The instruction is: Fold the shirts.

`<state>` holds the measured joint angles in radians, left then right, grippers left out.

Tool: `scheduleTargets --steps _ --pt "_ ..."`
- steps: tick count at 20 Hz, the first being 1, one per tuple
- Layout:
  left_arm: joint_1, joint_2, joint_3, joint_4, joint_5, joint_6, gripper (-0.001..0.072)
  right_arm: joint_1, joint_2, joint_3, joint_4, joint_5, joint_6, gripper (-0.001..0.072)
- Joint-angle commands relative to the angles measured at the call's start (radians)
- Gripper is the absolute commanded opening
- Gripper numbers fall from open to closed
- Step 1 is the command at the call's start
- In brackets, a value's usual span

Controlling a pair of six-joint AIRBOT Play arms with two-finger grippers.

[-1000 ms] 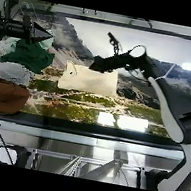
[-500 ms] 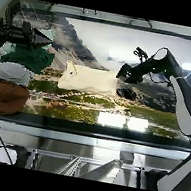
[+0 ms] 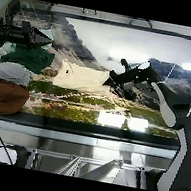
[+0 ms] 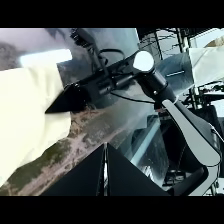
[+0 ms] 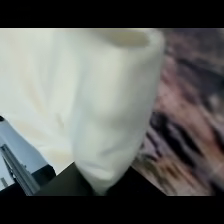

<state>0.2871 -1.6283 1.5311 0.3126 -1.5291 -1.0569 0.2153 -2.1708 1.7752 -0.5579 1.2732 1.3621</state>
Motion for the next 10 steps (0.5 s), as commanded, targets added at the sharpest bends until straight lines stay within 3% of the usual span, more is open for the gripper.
scheduleTargets --steps 1,5,10 --pt "0.000 0.000 0.000 0.000 -0.019 0.000 0.0014 -0.003 0.002 0.005 0.190 -0.009 -0.058 0.0020" --pt "0.000 0.000 0.000 0.000 -0.033 0.000 0.0014 -0.154 0.094 0.005 0.172 -0.050 -0.024 0.0020" --pt "-0.004 0.000 0.000 0.001 -0.042 0.000 0.0014 -0.485 0.254 0.003 -0.327 -0.029 0.298 0.0019"
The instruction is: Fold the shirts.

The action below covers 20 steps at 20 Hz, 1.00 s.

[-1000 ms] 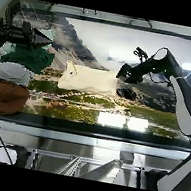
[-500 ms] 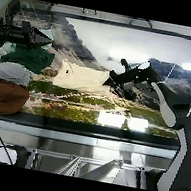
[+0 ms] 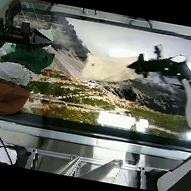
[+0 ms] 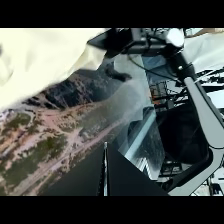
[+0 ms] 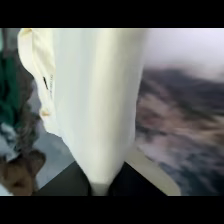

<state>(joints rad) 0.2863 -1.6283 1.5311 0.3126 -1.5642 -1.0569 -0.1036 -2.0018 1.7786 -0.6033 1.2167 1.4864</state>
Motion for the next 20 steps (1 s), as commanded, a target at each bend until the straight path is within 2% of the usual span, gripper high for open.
scheduleTargets --steps 1,4,6,9,15,20 --pt "-0.006 0.000 0.000 0.001 -0.008 0.000 0.0014 -0.228 0.119 0.000 -0.394 0.067 0.207 0.0019" --pt "-0.036 0.000 0.000 0.002 -0.006 0.000 0.0013 -0.401 0.219 -0.014 -0.684 0.187 0.265 0.0019" --pt "-0.068 0.000 0.000 0.009 -0.006 0.001 0.0014 -0.507 0.291 -0.070 -0.783 0.198 0.276 0.0019" --pt "-0.132 0.000 0.000 0.010 -0.007 0.001 0.0014 -0.682 0.420 -0.263 -0.882 0.176 0.284 0.0018" --pt "-0.220 0.000 0.000 0.010 -0.007 0.000 0.0013 -1.059 0.749 -0.836 -0.900 -0.113 0.320 0.0019" --pt "-0.236 0.000 0.000 0.009 -0.006 0.001 0.0014 -1.269 0.803 -1.007 -0.896 -0.180 0.247 0.0020"
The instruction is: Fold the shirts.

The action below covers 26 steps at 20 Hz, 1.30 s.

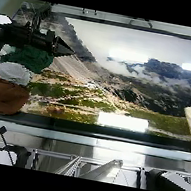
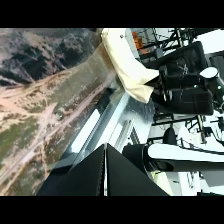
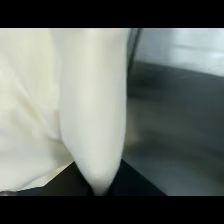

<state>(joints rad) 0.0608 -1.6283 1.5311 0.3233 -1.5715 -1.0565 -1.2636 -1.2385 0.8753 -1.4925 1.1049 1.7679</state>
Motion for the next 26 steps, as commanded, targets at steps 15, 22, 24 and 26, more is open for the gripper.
scheduleTargets --steps 15,22,24,26 --pt "0.100 0.001 0.123 -0.061 -0.066 -0.032 0.0007 0.155 0.071 0.312 0.372 0.124 -0.201 0.0021" --pt "0.217 0.233 -0.071 -0.052 -0.092 0.028 0.0006 0.720 0.174 0.228 0.502 0.166 -0.282 0.0021" --pt "0.218 0.347 -0.285 -0.050 -0.093 0.072 0.0007 0.936 0.227 0.125 0.503 0.125 -0.275 0.0021" --pt "0.217 0.445 -0.501 0.004 -0.084 0.094 0.0007 1.153 0.271 0.010 0.503 0.067 -0.236 0.0022"
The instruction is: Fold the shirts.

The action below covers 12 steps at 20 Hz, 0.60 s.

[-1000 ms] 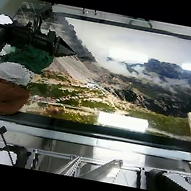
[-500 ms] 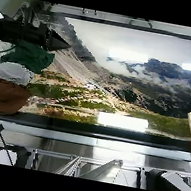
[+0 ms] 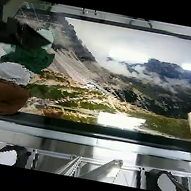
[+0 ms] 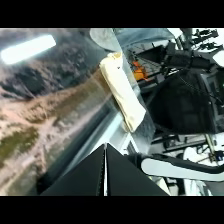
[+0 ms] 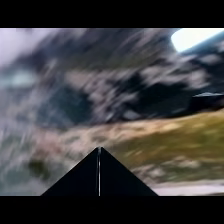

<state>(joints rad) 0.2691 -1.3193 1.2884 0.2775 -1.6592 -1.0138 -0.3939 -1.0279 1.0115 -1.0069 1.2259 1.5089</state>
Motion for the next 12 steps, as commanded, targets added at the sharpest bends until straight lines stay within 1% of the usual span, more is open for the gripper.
scheduleTargets --steps 1,3,5,8,12 --pt "0.009 0.183 -0.367 0.096 0.025 0.056 0.0007 0.387 0.077 -0.179 0.017 -0.090 0.041 0.0022" --pt "0.009 0.267 -0.562 0.126 0.072 0.063 0.0007 0.573 0.088 -0.260 0.017 -0.166 0.068 0.0022" --pt "0.010 0.338 -0.700 0.126 0.112 0.075 0.0014 0.684 0.070 -0.288 0.017 -0.204 0.080 0.0021" --pt "0.010 0.400 -0.775 0.132 0.122 0.087 0.0015 0.708 0.048 -0.287 0.025 -0.215 0.082 0.0021" --pt "0.010 0.410 -0.780 0.148 0.119 0.069 0.0014 0.705 0.049 -0.287 0.025 -0.215 0.081 0.0022"
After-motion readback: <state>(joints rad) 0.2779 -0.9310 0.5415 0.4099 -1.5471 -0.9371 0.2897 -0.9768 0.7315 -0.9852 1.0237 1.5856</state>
